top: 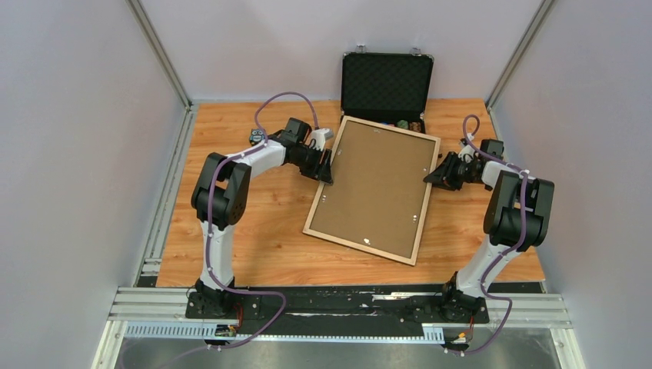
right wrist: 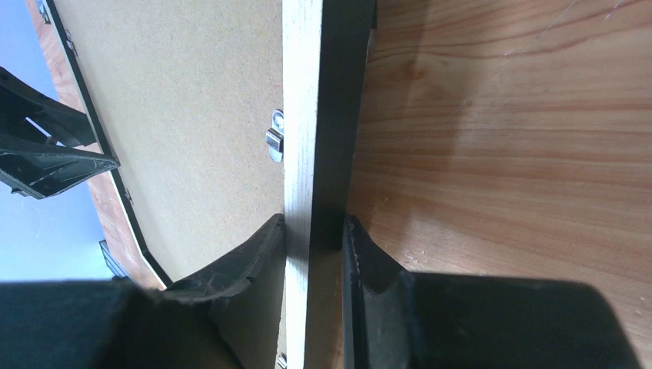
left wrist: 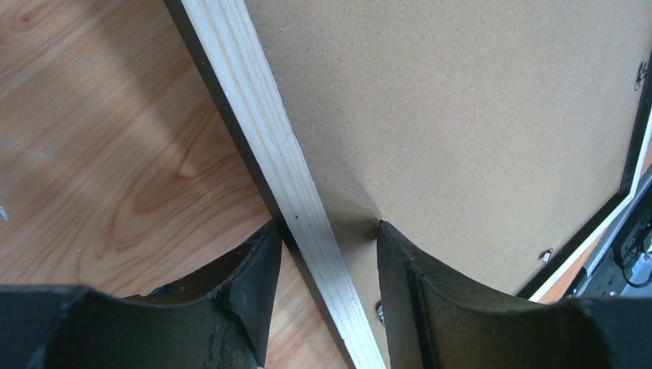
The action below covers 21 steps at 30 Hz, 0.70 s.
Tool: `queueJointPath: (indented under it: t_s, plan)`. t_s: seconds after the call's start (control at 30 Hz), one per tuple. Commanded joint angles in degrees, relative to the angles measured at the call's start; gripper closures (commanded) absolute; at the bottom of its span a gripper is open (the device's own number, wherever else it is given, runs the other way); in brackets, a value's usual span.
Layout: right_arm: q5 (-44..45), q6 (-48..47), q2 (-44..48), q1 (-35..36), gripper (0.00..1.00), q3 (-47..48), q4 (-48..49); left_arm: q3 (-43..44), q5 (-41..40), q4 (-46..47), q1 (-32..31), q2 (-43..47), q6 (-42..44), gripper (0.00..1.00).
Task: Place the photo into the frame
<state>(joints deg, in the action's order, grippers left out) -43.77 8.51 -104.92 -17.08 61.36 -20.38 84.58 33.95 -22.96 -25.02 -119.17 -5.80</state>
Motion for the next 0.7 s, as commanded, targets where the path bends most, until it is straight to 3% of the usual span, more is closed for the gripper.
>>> queueJointPath:
  t_s: [0.0,0.67]
  plan:
    - [-2.6,-0.4,3.2,0.0,0.77,1.9,1.1,0.6,5.1,1.2,-0.3,1.5,-0.2,0.45]
    - [-4.9,0.8,6.2,4.1,0.90,1.3,1.1,-5.4,3.9,-0.4,1.4,9.1,1.9,0.52]
